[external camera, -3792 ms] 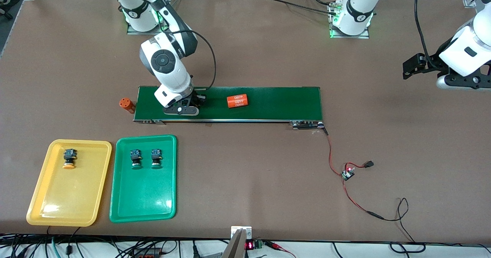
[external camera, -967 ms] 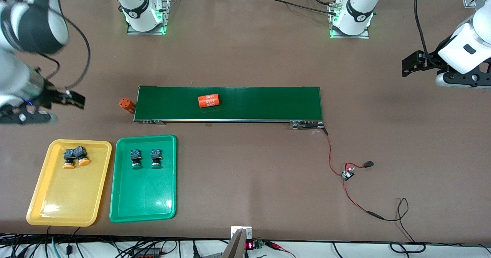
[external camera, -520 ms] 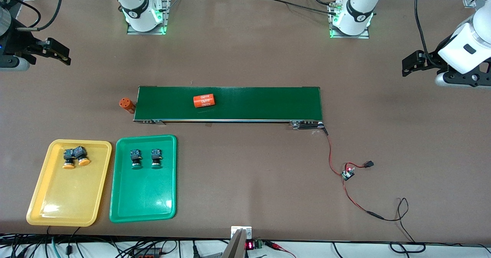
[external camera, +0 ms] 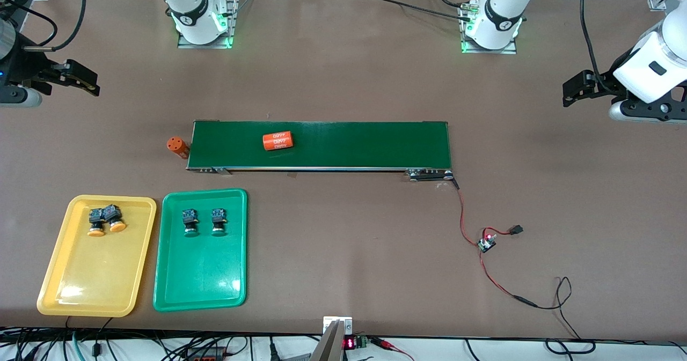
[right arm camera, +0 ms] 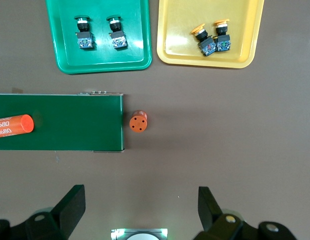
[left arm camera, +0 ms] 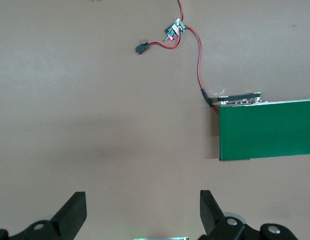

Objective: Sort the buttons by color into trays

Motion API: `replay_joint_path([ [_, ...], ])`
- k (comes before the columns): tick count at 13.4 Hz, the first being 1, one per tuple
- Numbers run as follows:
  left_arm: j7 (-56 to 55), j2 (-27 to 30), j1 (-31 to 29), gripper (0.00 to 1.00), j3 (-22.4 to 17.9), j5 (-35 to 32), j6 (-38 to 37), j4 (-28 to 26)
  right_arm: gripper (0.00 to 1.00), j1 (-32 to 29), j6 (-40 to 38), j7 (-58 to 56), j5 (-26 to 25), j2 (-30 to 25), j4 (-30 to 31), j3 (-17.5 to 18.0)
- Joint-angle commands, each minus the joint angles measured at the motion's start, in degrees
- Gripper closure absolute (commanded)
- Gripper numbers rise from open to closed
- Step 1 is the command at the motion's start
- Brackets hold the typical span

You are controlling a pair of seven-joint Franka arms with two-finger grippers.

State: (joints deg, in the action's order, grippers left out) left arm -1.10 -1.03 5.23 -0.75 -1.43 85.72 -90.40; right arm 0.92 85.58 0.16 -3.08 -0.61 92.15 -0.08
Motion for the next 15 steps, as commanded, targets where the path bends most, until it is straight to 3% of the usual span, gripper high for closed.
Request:
replay_joint_path([
  [1,0.6,-0.7,0.1,0.00,0.0,0.1,-1.5,1.9,0.00,-0.4,-3.7,-0.3,0.6,4.9,-7.6,0.1],
  [15,0.5,-0.6,0.1,0.00,0.0,0.1,-2.9,1.9,0.00,-0.5,-4.5,0.9,1.1,4.0,-4.9,-0.1],
])
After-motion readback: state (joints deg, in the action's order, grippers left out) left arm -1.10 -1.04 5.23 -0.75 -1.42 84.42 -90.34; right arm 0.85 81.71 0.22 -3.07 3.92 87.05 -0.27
